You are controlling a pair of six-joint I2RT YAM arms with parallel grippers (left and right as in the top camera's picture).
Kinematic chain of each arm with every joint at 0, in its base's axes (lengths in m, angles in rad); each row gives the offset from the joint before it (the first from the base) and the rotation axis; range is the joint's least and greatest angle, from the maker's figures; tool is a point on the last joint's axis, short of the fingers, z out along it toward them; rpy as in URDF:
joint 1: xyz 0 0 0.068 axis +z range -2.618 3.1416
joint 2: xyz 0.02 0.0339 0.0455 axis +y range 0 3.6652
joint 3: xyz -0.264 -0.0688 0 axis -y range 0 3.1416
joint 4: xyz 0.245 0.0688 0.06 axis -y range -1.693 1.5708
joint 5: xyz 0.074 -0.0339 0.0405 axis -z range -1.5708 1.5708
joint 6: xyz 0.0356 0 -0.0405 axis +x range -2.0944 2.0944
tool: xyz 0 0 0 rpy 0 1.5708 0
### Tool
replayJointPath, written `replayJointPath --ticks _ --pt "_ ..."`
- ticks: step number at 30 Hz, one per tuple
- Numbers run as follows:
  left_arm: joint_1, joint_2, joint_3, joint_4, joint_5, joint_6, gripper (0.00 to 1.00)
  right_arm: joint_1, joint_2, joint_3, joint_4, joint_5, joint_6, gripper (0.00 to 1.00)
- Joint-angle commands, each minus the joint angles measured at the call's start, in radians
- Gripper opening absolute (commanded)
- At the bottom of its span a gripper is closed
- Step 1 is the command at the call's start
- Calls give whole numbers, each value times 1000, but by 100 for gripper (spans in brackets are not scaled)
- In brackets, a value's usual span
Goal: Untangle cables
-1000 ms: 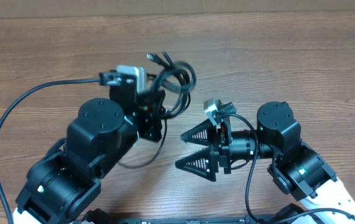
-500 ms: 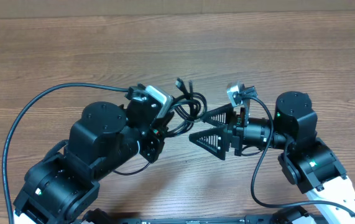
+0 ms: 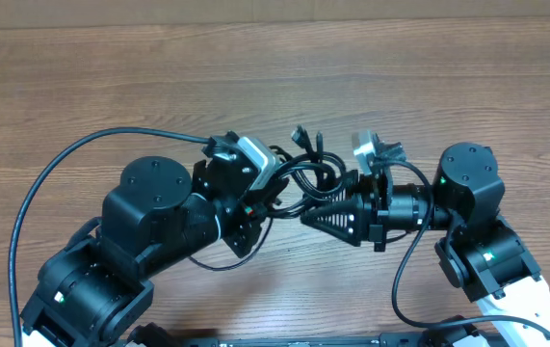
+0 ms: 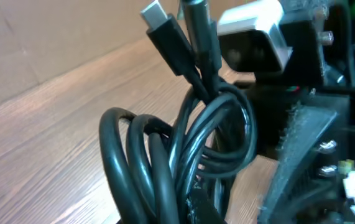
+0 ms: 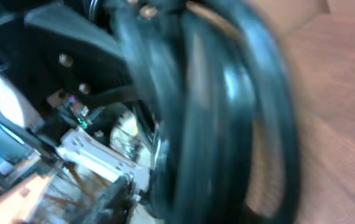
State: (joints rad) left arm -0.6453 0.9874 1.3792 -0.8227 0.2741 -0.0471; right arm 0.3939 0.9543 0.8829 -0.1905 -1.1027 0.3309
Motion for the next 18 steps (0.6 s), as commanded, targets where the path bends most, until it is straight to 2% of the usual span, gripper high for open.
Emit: replayJointPath --ticks 1,3,6,18 --pt "5 -15 10 30 18 -63 4 -2 -11 9 10 -53 -7 25" --pt "5 -15 10 42 19 -75 4 -2 -11 9 10 -64 -7 20" --pt "5 -15 10 49 15 -106 4 -2 -11 9 10 -68 -7 4" --pt "5 0 10 101 -15 -248 5 -1 -11 9 10 -82 -2 4"
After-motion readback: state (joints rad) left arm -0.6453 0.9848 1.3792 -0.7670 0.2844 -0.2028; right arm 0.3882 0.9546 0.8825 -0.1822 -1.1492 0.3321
